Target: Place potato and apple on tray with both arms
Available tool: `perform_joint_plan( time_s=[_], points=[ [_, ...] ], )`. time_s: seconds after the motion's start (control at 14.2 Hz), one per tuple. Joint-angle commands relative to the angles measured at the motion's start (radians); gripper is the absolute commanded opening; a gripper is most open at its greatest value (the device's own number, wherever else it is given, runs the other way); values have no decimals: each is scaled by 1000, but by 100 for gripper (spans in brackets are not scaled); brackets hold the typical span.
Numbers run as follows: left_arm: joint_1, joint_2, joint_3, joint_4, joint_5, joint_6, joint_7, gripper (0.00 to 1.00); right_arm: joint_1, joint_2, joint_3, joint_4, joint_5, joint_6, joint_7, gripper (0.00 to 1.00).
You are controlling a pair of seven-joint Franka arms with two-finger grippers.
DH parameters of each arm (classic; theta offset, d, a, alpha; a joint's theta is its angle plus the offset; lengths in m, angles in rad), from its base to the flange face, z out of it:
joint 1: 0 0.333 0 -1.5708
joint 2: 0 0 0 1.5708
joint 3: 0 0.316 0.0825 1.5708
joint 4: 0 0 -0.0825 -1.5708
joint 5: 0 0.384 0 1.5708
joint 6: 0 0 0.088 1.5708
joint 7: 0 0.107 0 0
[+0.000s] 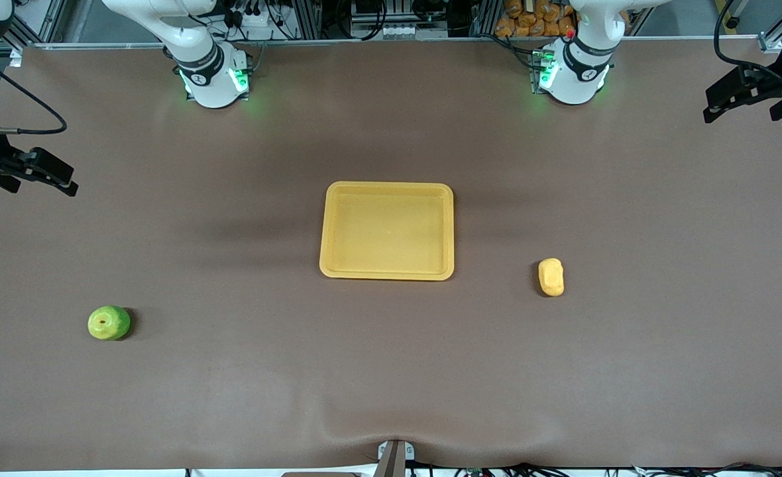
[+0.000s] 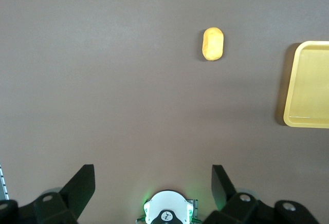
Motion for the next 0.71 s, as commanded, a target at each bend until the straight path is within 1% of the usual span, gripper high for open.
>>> perform_joint_plan(
  time_s=[0.0, 0.35, 0.49, 0.63],
  points=[
    [11, 8, -6, 9, -14, -9, 22, 100, 8, -10, -2, 19, 1, -5, 9, 100],
    [11, 13, -5, 14, -14, -9, 6, 100, 2, 4, -2, 37, 3, -4, 11, 100],
    [15, 14, -5, 18, -14, -9, 8, 100, 8, 33, -3, 47, -13, -2, 8, 100],
    [18, 23, -5, 17, -20, -9, 12, 100, -4, 49, -3, 63, 0, -2, 9, 100]
  ],
)
